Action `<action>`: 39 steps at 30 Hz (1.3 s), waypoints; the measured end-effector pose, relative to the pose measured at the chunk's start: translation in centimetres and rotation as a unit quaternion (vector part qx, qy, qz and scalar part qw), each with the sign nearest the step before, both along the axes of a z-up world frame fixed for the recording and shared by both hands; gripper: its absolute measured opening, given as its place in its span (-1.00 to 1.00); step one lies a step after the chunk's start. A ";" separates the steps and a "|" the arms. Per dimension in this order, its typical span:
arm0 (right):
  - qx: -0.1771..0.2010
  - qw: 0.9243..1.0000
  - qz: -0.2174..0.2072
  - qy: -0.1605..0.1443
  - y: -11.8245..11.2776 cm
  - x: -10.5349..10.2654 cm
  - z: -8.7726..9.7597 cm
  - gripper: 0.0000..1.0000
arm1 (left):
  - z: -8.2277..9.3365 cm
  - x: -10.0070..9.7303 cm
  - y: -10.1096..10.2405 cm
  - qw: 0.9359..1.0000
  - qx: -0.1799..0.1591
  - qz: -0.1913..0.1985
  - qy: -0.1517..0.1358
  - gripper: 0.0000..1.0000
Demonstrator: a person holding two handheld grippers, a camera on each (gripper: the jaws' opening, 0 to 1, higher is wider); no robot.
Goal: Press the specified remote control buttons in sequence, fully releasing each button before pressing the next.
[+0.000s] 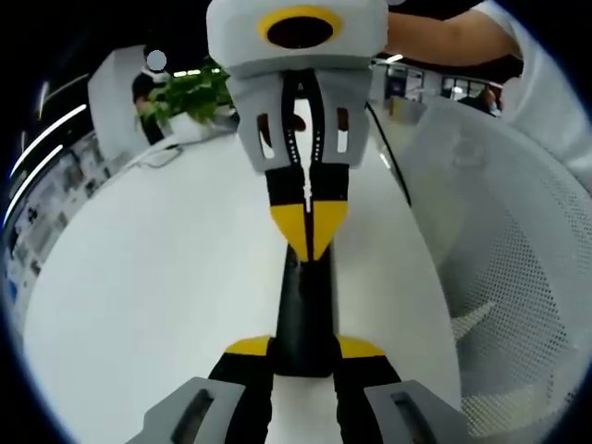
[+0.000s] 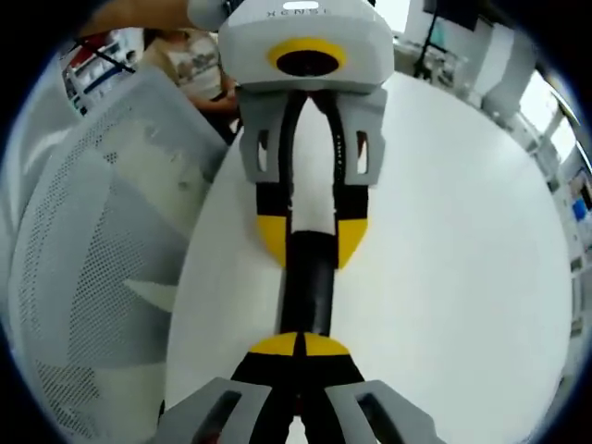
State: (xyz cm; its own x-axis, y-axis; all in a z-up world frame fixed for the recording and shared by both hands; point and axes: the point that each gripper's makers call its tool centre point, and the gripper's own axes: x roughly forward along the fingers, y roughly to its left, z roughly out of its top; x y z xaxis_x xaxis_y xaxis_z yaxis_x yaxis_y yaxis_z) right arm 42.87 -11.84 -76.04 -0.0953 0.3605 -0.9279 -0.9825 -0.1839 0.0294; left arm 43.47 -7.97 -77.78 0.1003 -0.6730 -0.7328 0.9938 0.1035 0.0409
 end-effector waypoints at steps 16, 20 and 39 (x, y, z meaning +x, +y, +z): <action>-0.012 1.000 0.006 -0.009 -0.7 -0.5 0.7 -1.00 | 0.0 0.1 0.1 1.000 0.002 -0.001 -0.005 -0.53; -0.014 1.000 0.007 -0.007 -0.6 -0.6 0.6 -1.00 | 0.0 0.2 0.1 1.000 0.002 -0.001 -0.005 -0.53; -0.026 1.000 0.012 -0.001 -0.6 -0.9 -0.9 -1.00 | 0.0 0.2 0.0 1.000 -0.001 -0.001 -0.002 -0.53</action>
